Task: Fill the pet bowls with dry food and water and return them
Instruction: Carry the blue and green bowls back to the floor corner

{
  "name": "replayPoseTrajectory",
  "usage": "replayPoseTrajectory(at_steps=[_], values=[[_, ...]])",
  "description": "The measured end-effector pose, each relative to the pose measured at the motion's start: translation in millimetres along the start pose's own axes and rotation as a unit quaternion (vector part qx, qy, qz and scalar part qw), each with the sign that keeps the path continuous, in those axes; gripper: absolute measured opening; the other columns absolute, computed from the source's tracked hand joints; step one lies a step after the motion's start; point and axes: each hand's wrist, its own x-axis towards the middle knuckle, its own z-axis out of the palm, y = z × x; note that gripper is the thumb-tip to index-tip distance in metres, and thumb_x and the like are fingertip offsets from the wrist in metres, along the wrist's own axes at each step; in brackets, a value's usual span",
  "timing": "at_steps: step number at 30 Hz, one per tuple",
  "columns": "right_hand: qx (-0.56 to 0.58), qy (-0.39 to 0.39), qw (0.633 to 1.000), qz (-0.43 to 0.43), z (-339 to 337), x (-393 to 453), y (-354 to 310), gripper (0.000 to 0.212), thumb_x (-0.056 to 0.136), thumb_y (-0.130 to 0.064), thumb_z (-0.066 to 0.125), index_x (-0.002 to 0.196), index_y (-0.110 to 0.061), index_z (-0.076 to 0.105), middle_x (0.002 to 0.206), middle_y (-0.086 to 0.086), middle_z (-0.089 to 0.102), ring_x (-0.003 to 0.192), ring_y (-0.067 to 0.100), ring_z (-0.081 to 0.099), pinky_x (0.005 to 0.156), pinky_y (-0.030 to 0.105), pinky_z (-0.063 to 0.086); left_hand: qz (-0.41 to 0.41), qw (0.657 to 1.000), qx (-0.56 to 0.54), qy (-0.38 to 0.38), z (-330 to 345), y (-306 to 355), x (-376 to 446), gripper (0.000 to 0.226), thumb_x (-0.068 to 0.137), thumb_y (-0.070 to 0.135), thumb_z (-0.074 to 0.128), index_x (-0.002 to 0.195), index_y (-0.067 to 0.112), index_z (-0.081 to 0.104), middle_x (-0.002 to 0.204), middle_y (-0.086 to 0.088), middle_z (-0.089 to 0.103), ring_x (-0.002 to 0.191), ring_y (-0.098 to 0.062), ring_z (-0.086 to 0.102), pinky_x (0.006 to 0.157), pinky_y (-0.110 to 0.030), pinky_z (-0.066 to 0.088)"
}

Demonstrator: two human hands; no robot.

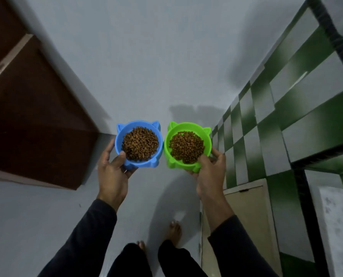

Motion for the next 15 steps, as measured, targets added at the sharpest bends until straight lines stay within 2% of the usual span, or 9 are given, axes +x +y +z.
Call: replayPoseTrajectory(at_steps=[3,8,15], values=[[-0.021,0.003,1.0,0.012,5,28,16,0.044,0.087,0.005,0.057,0.123,-0.02,0.053,0.114,0.004,0.061,0.103,0.025,0.066,0.072,0.061,0.06,-0.006,1.0,-0.001,0.007,5,-16,24,0.048,0.104,0.004,0.051,0.146,0.027,0.052,0.116,0.009,0.075,0.107,-0.023,0.072,0.078,-0.04,0.062],[-0.02,0.014,0.998,0.051,14,72,52,0.045,0.088,0.005,0.06,0.122,-0.024,0.054,0.115,0.003,0.062,0.104,0.024,0.066,0.074,0.054,0.062,-0.033,0.999,0.005,0.025,3,-49,73,0.049,0.104,0.005,0.053,0.146,0.031,0.051,0.114,0.006,0.076,0.112,-0.032,0.069,0.082,-0.046,0.06],[-0.046,0.046,0.996,0.067,27,152,137,0.043,0.088,0.004,0.057,0.109,-0.033,0.053,0.117,0.003,0.06,0.104,0.023,0.065,0.073,0.053,0.062,-0.063,0.997,0.02,0.03,-16,-129,160,0.048,0.103,0.007,0.056,0.143,0.033,0.053,0.125,-0.004,0.071,0.111,-0.034,0.07,0.078,-0.044,0.06]])
